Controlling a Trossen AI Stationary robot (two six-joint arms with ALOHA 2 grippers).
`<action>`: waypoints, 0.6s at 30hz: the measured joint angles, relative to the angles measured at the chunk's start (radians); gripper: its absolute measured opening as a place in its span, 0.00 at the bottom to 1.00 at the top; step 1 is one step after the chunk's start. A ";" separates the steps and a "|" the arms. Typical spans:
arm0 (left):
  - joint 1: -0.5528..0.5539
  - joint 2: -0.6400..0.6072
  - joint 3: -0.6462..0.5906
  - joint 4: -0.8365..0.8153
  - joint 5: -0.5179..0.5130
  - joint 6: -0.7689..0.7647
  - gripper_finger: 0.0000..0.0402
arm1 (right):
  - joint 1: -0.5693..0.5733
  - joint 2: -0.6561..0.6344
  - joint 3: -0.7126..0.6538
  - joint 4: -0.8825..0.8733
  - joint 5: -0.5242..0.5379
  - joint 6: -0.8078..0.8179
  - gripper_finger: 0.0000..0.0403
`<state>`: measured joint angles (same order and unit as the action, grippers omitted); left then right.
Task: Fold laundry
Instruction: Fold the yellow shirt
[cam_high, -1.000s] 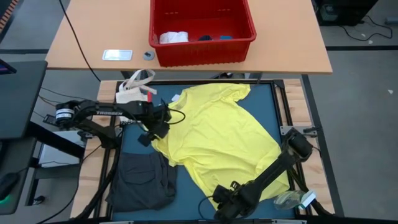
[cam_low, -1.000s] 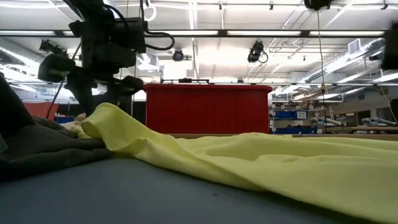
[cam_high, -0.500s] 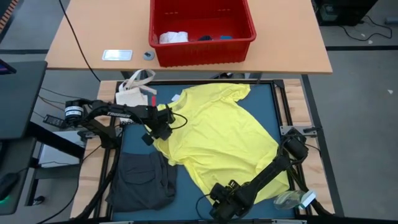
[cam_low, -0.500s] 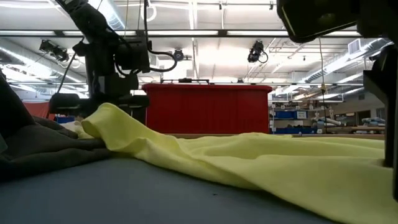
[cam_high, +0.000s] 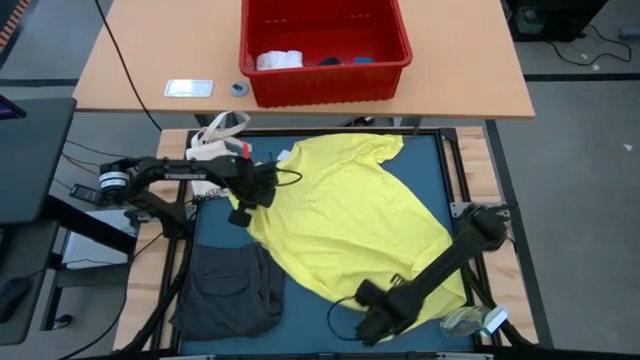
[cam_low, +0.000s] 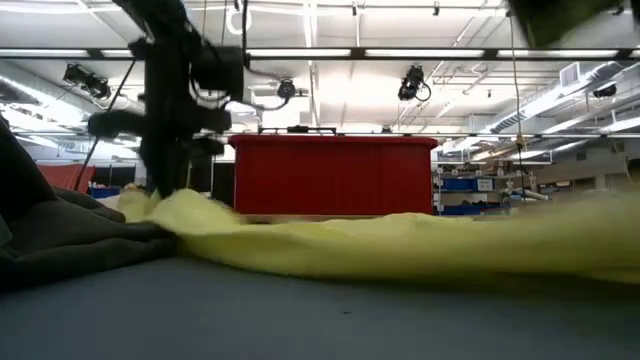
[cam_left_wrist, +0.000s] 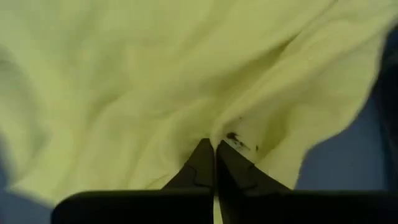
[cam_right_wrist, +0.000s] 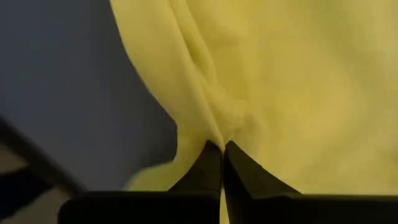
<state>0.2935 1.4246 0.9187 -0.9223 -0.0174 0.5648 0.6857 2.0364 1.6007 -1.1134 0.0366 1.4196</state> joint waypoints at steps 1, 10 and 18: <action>-0.004 -0.017 0.025 -0.031 -0.018 -0.019 0.01 | 0.004 -0.041 0.003 -0.048 0.024 0.016 0.02; -0.011 -0.230 0.306 -0.156 -0.181 -0.093 0.00 | 0.012 -0.330 0.002 -0.415 0.177 0.096 0.01; -0.015 -0.343 0.568 -0.290 -0.329 -0.242 0.00 | 0.002 -0.509 -0.009 -0.458 0.418 -0.035 0.01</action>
<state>0.2789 1.0819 1.4870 -1.2119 -0.3462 0.3231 0.6878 1.5272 1.5921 -1.5711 0.4547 1.3844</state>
